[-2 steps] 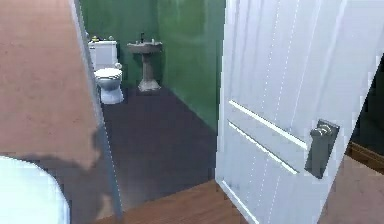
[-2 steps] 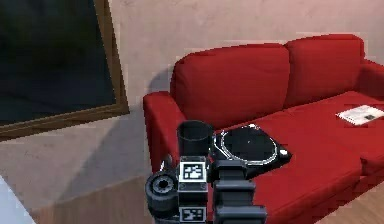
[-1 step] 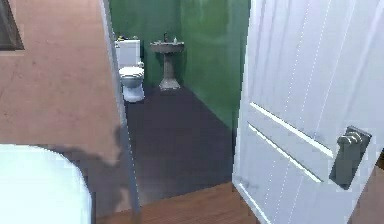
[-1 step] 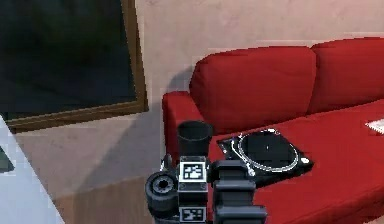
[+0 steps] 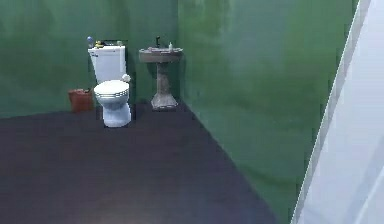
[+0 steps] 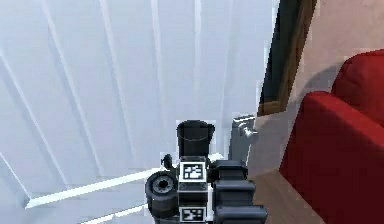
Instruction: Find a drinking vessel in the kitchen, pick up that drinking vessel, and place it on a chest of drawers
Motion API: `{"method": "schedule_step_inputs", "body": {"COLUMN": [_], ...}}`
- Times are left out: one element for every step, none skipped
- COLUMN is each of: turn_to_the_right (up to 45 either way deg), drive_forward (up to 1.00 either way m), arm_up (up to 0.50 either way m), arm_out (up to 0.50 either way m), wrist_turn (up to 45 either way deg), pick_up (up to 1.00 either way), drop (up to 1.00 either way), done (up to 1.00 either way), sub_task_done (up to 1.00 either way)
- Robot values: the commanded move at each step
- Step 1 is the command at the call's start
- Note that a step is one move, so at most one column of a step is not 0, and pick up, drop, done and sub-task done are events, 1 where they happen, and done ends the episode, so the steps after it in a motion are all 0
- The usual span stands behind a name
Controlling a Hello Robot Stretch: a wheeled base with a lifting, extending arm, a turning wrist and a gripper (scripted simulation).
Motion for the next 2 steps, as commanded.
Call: {"method": "schedule_step_inputs", "body": {"turn_to_the_right": [-3.0, 0.0], "drive_forward": [0.0, 0.55], "arm_up": [0.0, 0.0], "arm_out": [0.0, 0.0], "wrist_turn": [0.0, 0.0], "pick_up": [0.0, 0.0], "drop": [0.0, 0.0], "done": [0.0, 0.0], "sub_task_done": [0.0, 0.0]}}
